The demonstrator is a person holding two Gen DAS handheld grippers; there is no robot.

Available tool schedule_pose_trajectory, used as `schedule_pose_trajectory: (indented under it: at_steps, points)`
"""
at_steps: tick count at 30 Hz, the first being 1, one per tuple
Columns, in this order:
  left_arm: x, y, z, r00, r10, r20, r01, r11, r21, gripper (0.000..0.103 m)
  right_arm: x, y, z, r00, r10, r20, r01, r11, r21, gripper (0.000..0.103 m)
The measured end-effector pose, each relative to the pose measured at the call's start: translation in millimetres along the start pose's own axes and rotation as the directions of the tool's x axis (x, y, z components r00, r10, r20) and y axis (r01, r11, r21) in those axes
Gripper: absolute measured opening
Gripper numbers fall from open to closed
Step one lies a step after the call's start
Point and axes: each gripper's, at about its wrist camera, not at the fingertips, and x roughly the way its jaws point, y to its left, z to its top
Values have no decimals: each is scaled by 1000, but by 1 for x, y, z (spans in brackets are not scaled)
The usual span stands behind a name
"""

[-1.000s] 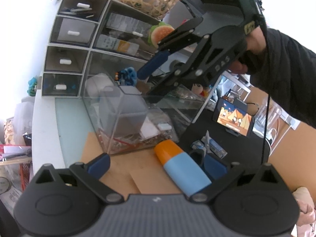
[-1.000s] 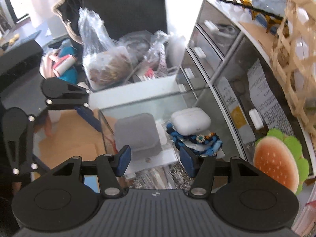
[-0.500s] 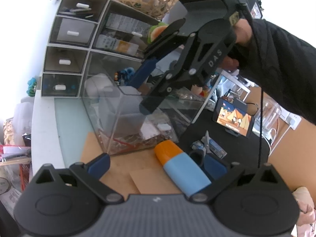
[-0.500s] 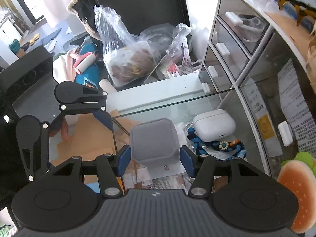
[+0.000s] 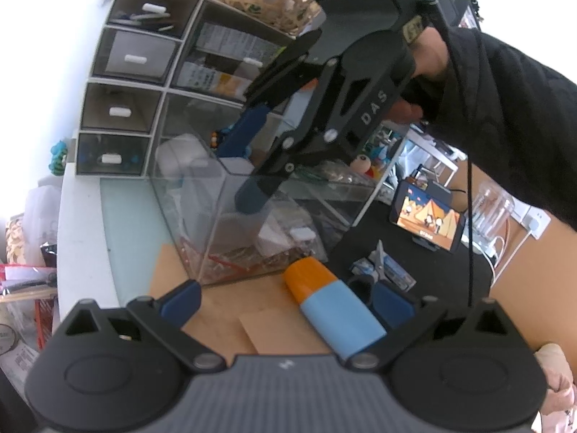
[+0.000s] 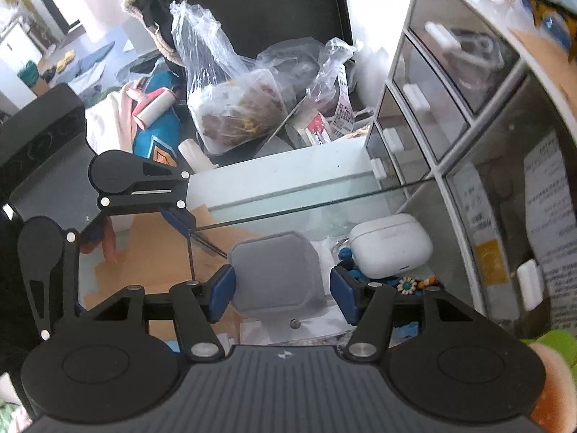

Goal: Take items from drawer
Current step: 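Close the right gripper on the grey square box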

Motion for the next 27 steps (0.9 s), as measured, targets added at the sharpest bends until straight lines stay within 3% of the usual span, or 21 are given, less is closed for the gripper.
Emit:
schedule_pose_trajectory:
  at_steps: [27]
  points:
    - [-1, -4, 0, 1000, -8, 8, 8, 1000, 7, 103, 7, 0, 9, 998, -42, -37, 41, 999, -30, 62]
